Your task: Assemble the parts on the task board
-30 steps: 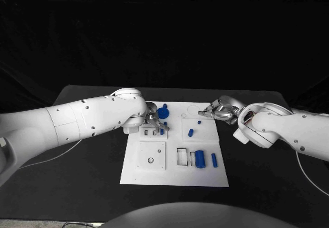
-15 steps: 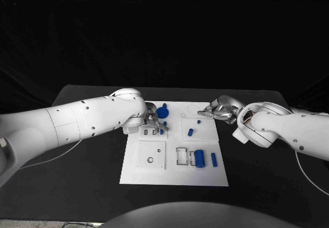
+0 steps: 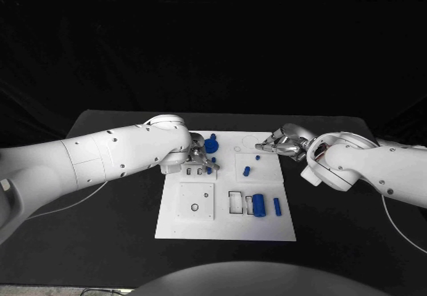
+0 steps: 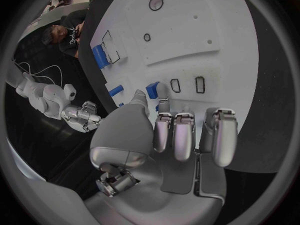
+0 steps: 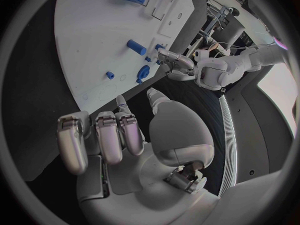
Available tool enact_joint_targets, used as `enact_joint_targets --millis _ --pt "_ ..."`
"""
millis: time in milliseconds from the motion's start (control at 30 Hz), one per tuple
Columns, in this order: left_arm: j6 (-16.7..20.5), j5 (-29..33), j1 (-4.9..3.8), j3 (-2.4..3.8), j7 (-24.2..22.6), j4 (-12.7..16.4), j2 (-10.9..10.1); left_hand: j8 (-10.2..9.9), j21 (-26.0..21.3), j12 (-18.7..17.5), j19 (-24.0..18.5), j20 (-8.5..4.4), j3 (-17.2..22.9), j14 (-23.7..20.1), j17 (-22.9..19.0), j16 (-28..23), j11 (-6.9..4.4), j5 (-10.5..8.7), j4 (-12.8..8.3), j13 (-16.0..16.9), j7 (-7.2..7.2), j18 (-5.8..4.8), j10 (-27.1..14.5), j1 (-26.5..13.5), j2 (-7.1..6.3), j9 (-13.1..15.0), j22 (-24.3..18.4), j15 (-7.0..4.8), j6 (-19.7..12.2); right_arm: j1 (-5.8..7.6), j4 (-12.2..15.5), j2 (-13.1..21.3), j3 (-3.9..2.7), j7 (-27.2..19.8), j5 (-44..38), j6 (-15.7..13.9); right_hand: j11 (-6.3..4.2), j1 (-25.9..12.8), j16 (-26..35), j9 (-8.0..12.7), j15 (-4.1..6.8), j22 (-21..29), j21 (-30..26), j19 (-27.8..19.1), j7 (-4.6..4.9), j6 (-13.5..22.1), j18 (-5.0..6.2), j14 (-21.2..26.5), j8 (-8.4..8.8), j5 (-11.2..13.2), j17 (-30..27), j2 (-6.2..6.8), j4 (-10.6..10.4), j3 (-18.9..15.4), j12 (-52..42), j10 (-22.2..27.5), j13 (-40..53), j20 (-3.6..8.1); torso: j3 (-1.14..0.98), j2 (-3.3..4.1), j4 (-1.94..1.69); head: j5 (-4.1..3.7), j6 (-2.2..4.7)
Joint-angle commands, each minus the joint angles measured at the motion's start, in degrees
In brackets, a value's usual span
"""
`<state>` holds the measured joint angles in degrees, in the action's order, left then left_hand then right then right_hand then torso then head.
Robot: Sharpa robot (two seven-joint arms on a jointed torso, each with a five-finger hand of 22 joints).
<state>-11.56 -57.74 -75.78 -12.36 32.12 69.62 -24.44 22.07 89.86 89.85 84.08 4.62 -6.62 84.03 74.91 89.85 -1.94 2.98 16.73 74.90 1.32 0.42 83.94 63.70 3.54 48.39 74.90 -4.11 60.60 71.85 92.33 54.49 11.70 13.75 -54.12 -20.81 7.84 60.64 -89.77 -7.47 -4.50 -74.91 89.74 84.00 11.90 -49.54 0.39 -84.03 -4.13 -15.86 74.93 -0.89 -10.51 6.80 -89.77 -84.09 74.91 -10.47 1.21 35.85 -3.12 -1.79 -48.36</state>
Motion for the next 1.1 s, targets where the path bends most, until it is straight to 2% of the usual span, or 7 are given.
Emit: enact_joint_targets --millis 33,333,500,800,1000,1100 --pt "-0.7 0.3 0.01 0.02 -0.3 0.0 0.2 -0.4 0.1 0.1 5.9 -0.36 -0.3 6.0 15.1 0.1 0.42 -0.2 -0.2 15.1 0.31 -0.42 6.1 1.2 0.18 0.1 15.1 0.57 -0.1 -0.04 0.1 0.0 0.0 0.3 -0.6 0.8 0.47 -0.1 -0.2 -0.1 -0.49 -15.1 0.3 6.0 0.39 0.2 -0.39 -6.0 -0.22 -0.2 15.1 -0.02 0.0 -0.2 -0.2 -5.9 15.1 -0.38 -0.03 0.0 -0.03 -0.03 -0.12" --pt "-1.0 0.4 0.01 0.02 -0.6 -0.2 0.2 -0.9 0.1 0.1 5.9 -0.34 0.6 6.0 15.1 0.1 0.38 -0.06 -0.2 15.1 0.24 -0.42 6.1 4.0 1.79 0.5 15.1 0.6 -0.1 -0.04 0.1 0.0 0.0 0.4 -0.6 0.8 0.55 -0.1 -0.2 -0.1 -0.58 -15.1 0.3 6.0 0.45 0.2 -0.39 -6.0 -0.22 -0.2 15.1 -0.07 -0.1 -0.3 -0.2 -5.9 15.1 -0.48 0.0 -0.04 -0.04 -0.17 -0.14" --pt "-1.3 0.4 0.01 0.02 -0.5 -0.3 0.3 -1.1 0.1 0.1 5.9 -0.33 0.8 6.0 15.1 0.1 0.39 0.05 -0.1 15.1 0.25 -0.42 6.1 4.3 1.96 0.6 15.1 0.61 -0.1 -0.04 0.0 0.0 0.0 0.4 -0.6 0.9 0.55 -0.1 -0.2 -0.1 -0.58 -15.1 0.3 6.0 0.45 0.2 -0.39 -6.0 -0.22 -0.2 15.1 -0.07 -0.1 -0.3 -0.2 -5.9 15.1 -0.48 -0.03 -0.06 -0.12 -0.15 -0.09" --pt "-1.4 0.4 0.02 0.01 -0.4 -0.4 0.4 -1.1 0.1 0.1 5.9 -0.33 0.7 6.0 15.1 0.1 0.4 0.07 -0.1 15.1 0.27 -0.42 6.1 4.3 1.92 0.6 15.1 0.61 -0.1 -0.04 -0.1 0.0 0.0 0.5 -0.6 1.0 0.56 -0.1 -0.2 -0.1 -0.59 -15.1 0.3 6.0 0.46 0.3 -0.39 -6.0 -0.22 -0.2 15.1 -0.08 -0.1 -0.3 -0.2 -5.9 15.1 -0.51 0.0 -0.03 0.01 -0.17 -0.08" --pt "-1.7 0.4 0.02 0.01 -0.2 -0.7 0.5 -1.1 0.1 0.1 5.9 -0.32 0.7 6.0 15.1 0.1 0.4 0.08 -0.1 15.1 0.28 -0.42 6.1 4.3 1.91 0.6 15.1 0.62 -0.1 -0.04 -0.1 0.0 0.0 0.6 -0.6 1.0 0.56 -0.1 -0.2 -0.1 -0.59 -15.1 0.3 6.0 0.46 0.3 -0.39 -6.0 -0.22 -0.2 15.1 -0.08 -0.1 -0.3 -0.2 -5.9 15.1 -0.51 -0.04 -0.02 -0.03 -0.21 -0.08" --pt "-1.8 0.4 0.03 0.01 -0.2 -0.8 0.6 -1.3 0.1 0.1 5.9 -0.31 0.8 6.0 15.1 0.1 0.42 0.17 -0.1 15.1 0.29 -0.42 6.1 4.7 2.04 0.6 15.1 0.64 -0.2 -0.04 0.0 0.1 0.0 0.6 -0.6 1.0 0.56 -0.1 -0.2 -0.1 -0.59 -15.1 0.3 6.0 0.46 0.3 -0.39 -6.0 -0.22 -0.2 15.1 -0.08 -0.1 -0.3 -0.2 -5.9 15.1 -0.51 0.0 -0.03 -0.03 -0.29 -0.08"
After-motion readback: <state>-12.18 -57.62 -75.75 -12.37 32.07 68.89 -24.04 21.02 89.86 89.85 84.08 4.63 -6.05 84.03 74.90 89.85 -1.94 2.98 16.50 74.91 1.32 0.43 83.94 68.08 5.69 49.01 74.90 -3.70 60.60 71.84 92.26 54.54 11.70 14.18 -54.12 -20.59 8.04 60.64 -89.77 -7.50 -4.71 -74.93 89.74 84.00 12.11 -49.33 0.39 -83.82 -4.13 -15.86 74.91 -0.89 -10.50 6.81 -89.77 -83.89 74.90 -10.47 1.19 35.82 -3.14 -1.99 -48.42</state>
